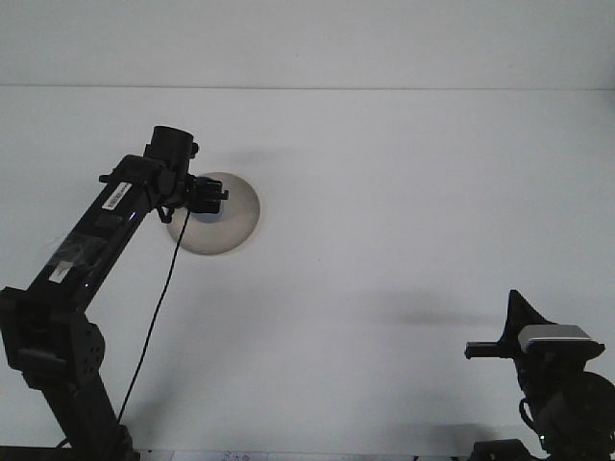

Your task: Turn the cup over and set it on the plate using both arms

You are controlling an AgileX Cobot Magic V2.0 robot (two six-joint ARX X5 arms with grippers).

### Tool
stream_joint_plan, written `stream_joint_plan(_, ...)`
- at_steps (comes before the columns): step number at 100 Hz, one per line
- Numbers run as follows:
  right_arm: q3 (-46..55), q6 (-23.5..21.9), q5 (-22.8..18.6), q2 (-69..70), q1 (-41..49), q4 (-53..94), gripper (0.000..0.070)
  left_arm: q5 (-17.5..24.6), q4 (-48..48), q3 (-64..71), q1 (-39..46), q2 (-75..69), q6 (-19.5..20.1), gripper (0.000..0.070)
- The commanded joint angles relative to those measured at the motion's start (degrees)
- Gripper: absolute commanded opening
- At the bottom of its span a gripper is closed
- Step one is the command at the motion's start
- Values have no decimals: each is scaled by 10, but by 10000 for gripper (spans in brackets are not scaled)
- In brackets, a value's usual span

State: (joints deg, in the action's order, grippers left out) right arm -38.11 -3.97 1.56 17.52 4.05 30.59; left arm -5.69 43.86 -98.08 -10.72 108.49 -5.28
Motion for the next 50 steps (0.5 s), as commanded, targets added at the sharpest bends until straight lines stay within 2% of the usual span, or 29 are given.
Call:
stream_joint_plan(1, -5, -8, 0, 2, 0, -5, 0, 2, -3, -18, 1, 8, -6, 551)
stream_joint_plan(20, -5, -8, 0, 2, 0, -5, 0, 1, -13, -31, 4, -30, -19, 551)
stream_joint_plan(50, -5, -8, 0, 2, 0, -5, 0, -9, -19, -12, 3, -173, -32, 551)
